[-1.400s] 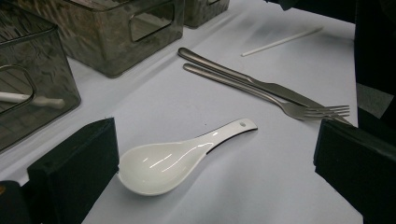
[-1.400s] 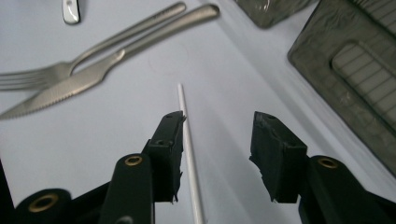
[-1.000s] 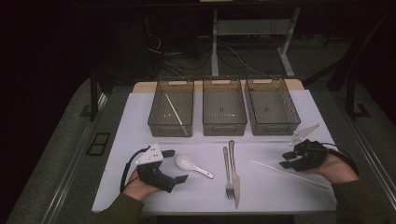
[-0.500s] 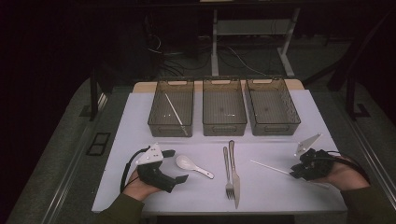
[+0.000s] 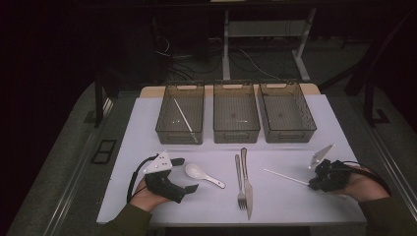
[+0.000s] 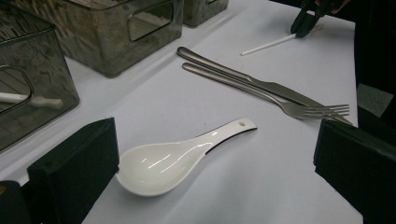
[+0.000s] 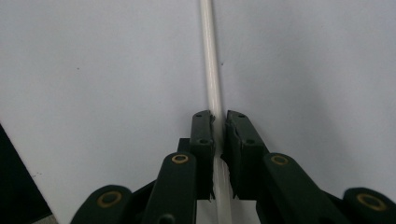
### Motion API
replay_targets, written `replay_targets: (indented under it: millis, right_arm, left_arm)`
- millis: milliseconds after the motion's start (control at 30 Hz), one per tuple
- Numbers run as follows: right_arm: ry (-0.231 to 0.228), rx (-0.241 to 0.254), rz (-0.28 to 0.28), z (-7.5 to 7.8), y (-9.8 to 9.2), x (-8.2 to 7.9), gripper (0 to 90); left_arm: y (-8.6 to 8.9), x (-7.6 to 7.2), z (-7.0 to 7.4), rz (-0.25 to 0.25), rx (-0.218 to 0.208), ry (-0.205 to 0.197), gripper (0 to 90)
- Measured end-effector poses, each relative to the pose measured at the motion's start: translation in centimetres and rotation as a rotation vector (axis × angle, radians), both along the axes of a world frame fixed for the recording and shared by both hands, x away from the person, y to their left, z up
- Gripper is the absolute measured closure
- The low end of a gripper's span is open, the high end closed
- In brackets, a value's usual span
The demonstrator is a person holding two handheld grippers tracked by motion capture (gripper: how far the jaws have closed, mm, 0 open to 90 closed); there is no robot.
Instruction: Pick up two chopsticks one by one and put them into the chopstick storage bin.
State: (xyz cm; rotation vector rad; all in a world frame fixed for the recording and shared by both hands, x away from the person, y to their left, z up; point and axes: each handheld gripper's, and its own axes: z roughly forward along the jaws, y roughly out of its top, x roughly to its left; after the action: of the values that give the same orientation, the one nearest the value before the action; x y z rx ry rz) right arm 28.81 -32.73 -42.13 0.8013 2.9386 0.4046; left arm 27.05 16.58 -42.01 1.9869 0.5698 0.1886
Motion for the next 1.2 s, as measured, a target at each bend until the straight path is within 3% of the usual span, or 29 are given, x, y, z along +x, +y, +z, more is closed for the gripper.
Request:
replay_targets:
  millis: [233, 433, 567, 667, 733, 1200]
  right_arm:
    - [-0.011, -0.066, 0.029, 0.1, 0.8, 0.0, 81.9]
    - [0.003, -0.064, 0.017, 0.1, 0.8, 0.2, 84.3]
    - [0.017, -0.008, -0.003, 0.3, 0.4, 0.2, 84.3]
    - [0.004, 0.023, -0.012, 0.8, 0.3, 0.2, 84.3]
    - [0.008, 0.068, -0.024, 1.2, 0.3, 0.2, 84.2]
    - [-0.010, 0.174, -0.144, 2.9, 0.3, 1.1, 84.3]
  left_arm:
    - [0.0, 0.0, 0.0, -0.001, -0.001, -0.001, 0.0]
    - [0.0, 0.0, 0.0, -0.001, -0.004, -0.001, 0.0]
    - [0.0, 0.0, 0.0, -0.001, -0.005, -0.001, 0.0]
    - [0.0, 0.0, 0.0, 0.001, -0.006, 0.001, 0.0]
    - [0.0, 0.0, 0.0, 0.000, -0.005, 0.000, 0.0]
    - [0.0, 0.0, 0.0, 0.007, -0.011, 0.001, 0.0]
